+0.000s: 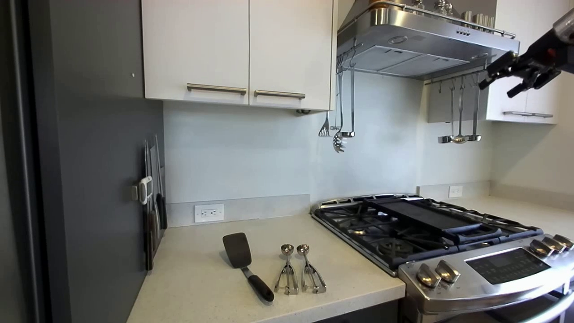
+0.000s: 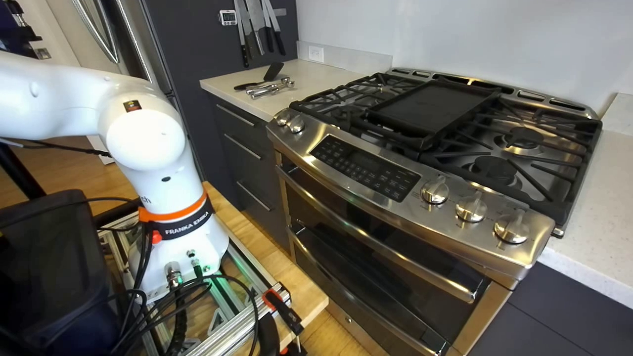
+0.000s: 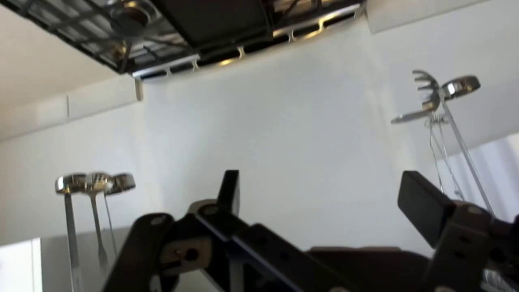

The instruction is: Turn on the lights above the stove

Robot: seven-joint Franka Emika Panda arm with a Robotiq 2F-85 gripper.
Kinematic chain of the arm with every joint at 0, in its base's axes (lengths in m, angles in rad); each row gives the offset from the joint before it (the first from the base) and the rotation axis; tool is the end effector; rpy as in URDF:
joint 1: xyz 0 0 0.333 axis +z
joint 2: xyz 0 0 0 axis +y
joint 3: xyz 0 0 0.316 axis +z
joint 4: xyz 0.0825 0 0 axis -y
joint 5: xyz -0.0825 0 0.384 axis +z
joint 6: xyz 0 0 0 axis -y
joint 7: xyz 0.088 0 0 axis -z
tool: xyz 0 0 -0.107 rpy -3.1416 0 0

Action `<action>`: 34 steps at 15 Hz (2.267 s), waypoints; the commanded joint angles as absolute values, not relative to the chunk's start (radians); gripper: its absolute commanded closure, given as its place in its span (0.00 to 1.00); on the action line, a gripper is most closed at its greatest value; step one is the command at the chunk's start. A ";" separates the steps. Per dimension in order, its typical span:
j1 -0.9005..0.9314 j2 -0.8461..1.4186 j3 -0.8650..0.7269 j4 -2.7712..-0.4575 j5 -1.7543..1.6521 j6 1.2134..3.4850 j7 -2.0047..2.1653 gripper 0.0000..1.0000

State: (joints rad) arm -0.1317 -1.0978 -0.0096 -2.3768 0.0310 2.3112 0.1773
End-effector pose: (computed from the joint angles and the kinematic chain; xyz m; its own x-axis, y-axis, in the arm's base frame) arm 0.2347 -0.0352 0.7605 0.4742 -0.2709 0.8377 -0.2137 -0.9585 -0.1889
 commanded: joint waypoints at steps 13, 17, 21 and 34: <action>-0.181 -0.854 -0.120 -1.910 -0.027 2.792 0.009 0.00; -0.195 -0.771 -0.114 -1.764 -0.067 2.584 -0.027 0.00; -0.188 -0.812 -0.116 -1.842 -0.050 2.653 -0.005 0.00; -0.151 -0.642 -0.073 -1.786 -0.053 2.763 -0.017 0.46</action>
